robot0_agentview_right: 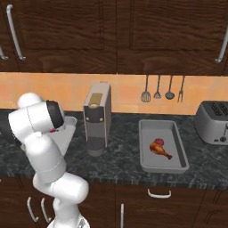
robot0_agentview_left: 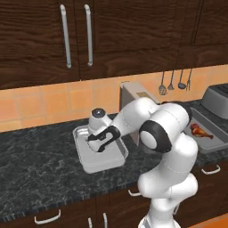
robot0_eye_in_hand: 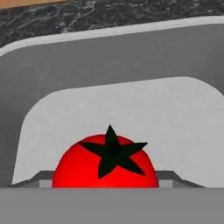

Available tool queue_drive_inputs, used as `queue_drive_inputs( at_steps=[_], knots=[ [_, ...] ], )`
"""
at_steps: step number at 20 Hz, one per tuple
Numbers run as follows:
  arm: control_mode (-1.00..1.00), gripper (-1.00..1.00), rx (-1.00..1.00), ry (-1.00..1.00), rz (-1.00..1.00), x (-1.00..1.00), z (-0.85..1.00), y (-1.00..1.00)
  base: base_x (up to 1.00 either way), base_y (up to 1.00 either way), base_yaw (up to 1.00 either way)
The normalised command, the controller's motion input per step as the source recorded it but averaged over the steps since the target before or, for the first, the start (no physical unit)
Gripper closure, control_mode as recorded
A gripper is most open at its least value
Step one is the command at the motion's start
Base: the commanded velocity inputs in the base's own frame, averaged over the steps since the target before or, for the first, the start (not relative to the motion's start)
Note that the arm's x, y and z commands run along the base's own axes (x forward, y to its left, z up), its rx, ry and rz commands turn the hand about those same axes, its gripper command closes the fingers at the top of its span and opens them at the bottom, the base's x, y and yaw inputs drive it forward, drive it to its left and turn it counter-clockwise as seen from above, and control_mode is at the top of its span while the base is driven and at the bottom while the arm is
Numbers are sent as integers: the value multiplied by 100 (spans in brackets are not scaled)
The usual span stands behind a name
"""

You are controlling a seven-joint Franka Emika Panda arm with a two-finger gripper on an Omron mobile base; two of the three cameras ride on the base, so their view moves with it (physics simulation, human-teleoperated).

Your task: Place one tomato and one chicken drumstick in each tupperware on the nearby counter, to pack two identical lunches.

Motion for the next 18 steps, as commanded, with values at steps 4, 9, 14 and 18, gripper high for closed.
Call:
queue_drive_inputs(
  at_steps=[4,9,14,18],
  knots=[
    [-100,-100,0,-2,-3,-21,63,-7,0,0,0],
    [-100,-100,0,-2,-6,-42,44,-42,0,0,0],
    [-100,-100,0,-4,0,-96,29,-54,0,0,0],
    [-100,-100,4,-13,0,-100,81,-49,0,0,0]
  ],
)
